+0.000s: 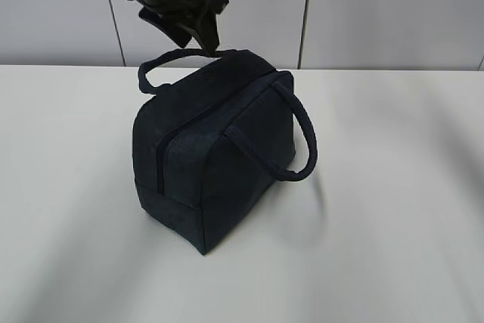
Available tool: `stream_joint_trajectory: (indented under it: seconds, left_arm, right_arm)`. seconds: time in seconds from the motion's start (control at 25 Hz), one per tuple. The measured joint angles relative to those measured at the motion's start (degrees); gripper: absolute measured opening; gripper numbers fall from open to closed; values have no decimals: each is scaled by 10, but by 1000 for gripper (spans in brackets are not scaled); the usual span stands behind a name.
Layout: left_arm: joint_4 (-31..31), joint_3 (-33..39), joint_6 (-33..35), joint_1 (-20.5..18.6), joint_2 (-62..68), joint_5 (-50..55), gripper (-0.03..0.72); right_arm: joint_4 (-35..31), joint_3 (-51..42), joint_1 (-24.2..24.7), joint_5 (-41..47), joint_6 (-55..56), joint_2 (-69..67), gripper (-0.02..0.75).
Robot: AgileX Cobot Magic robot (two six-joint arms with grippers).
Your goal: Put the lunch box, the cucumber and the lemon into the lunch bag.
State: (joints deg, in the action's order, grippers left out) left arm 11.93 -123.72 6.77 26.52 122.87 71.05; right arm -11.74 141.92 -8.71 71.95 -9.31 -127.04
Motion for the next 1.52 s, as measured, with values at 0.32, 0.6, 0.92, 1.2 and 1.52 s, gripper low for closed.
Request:
stream_joint_trajectory:
  seconds: [0.32, 0.6, 0.92, 1.2, 1.52]
  left_arm:
    - [-17, 38, -6, 0, -69, 1, 358]
    - [-55, 113, -8, 0, -155, 3, 332]
    - [-59, 202, -8, 0, -265, 5, 319]
    - [-59, 283, -12, 0, -341, 6, 281]
    - [-59, 384, -16, 0, -438, 6, 273]
  right_arm:
    - [48, -187, -10, 1, -2, 141, 456]
    - [57, -321, -10, 1, -25, 278, 455]
    - [57, -458, -10, 1, -30, 406, 455]
    - [72, -576, -10, 1, -31, 519, 455]
    - [76, -705, -10, -28, -34, 698, 455]
